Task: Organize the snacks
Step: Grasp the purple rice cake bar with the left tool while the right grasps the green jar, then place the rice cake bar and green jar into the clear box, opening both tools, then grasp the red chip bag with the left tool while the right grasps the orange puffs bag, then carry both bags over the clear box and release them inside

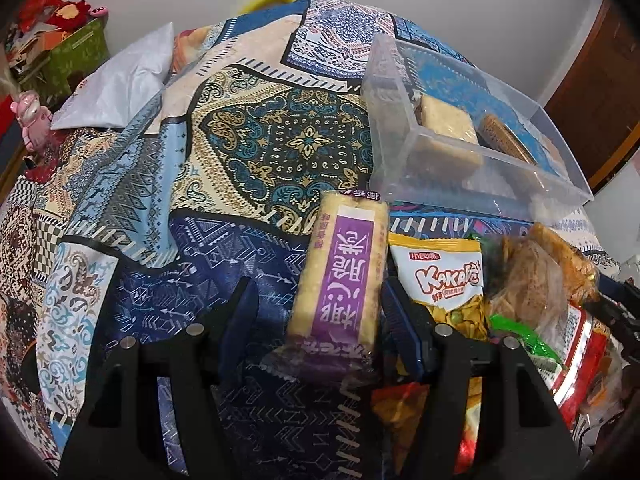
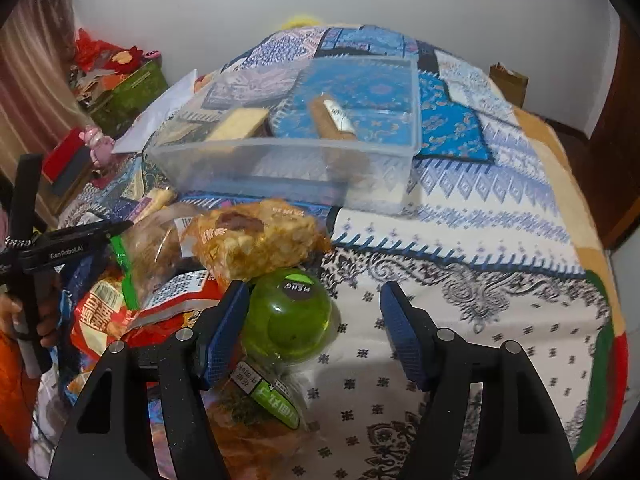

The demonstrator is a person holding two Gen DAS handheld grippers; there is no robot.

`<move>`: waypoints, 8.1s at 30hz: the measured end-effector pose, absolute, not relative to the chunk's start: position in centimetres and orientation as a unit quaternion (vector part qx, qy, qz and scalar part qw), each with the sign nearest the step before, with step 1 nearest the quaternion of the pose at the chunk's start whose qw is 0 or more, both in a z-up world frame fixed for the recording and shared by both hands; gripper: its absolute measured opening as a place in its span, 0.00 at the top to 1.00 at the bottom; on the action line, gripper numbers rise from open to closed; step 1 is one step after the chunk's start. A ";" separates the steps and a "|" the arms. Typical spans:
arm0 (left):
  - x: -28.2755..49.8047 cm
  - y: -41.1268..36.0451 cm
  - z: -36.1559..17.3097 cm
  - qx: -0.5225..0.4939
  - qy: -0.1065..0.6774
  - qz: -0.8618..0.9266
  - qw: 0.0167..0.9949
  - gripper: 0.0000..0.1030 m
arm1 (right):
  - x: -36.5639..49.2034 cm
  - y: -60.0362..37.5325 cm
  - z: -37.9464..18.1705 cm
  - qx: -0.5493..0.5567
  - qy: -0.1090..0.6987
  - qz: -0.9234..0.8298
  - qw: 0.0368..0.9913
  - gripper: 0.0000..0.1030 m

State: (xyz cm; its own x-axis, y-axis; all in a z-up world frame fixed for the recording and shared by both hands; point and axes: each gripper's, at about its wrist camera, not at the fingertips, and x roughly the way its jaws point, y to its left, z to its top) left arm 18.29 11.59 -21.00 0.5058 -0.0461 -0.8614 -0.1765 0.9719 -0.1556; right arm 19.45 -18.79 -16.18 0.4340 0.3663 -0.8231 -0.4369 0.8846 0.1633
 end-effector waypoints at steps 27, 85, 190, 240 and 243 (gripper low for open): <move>17.2 10.6 -19.4 -0.084 0.471 0.049 0.877 0.56 | 18.9 -20.8 -15.6 -0.029 0.454 0.213 0.865 0.57; 30.7 5.3 -15.2 -0.094 0.409 -0.010 0.908 0.61 | 30.2 -11.1 -14.8 -0.050 0.441 0.270 0.854 0.57; 6.9 6.5 -17.9 -0.097 0.437 0.041 0.893 0.34 | 15.1 -21.4 -16.5 0.073 0.513 0.234 0.823 0.18; 25.5 1.6 -8.6 -0.073 0.342 -0.026 0.937 0.34 | 27.0 -18.9 -8.3 0.030 0.354 0.226 0.907 0.41; 27.6 1.5 -9.5 -0.076 0.354 -0.030 0.932 0.34 | 28.6 -18.4 -8.9 0.024 0.361 0.227 0.904 0.41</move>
